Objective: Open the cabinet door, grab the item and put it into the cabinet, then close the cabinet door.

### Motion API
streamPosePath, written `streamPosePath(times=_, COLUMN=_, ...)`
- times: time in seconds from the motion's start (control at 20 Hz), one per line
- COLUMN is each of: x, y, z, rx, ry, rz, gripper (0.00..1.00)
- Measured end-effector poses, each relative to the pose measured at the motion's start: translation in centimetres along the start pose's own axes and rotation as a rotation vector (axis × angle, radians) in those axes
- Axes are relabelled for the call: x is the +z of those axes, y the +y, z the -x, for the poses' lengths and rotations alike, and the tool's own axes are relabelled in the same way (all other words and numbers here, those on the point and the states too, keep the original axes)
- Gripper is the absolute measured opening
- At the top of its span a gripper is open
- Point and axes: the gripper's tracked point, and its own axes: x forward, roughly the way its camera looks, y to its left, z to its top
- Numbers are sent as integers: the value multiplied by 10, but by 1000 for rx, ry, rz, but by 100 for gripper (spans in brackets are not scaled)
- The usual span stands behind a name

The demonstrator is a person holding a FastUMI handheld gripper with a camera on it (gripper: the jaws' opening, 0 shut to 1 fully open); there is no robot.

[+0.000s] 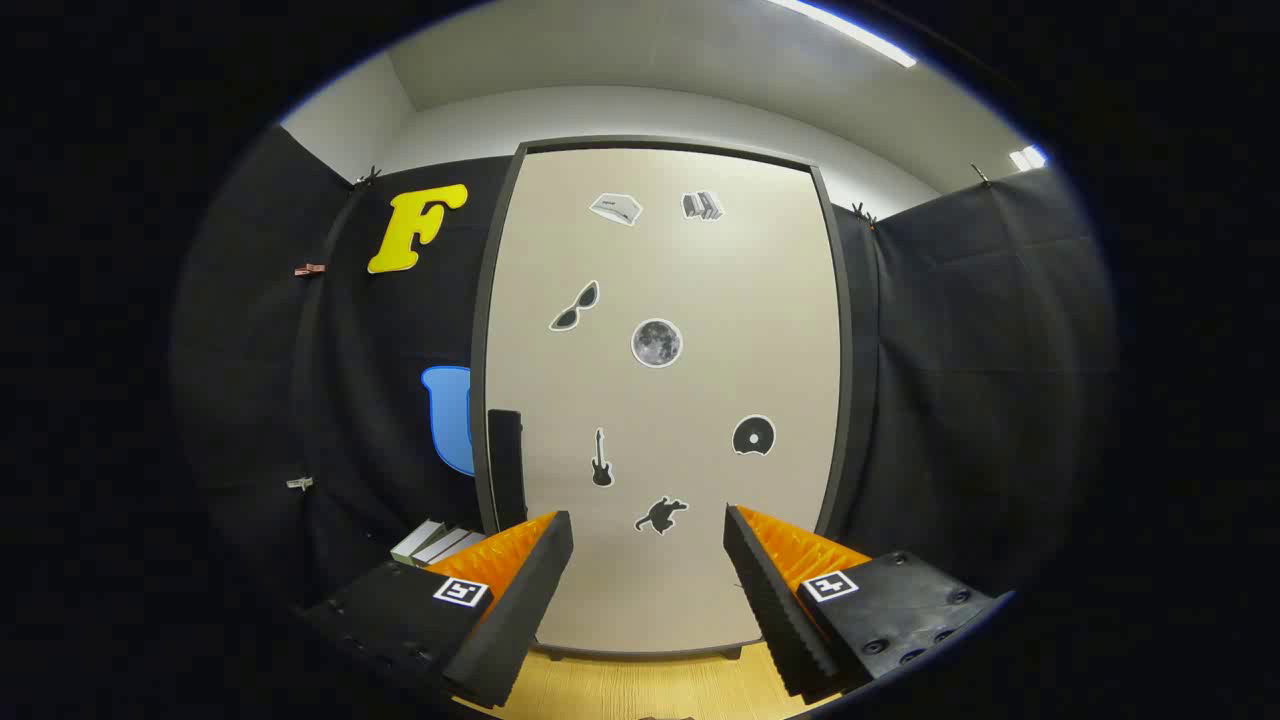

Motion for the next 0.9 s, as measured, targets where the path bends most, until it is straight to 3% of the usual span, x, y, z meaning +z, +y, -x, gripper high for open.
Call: streamPosePath(times=0.9, x=-9, y=10, z=0, rx=0, ry=25, rz=-16, gripper=97)
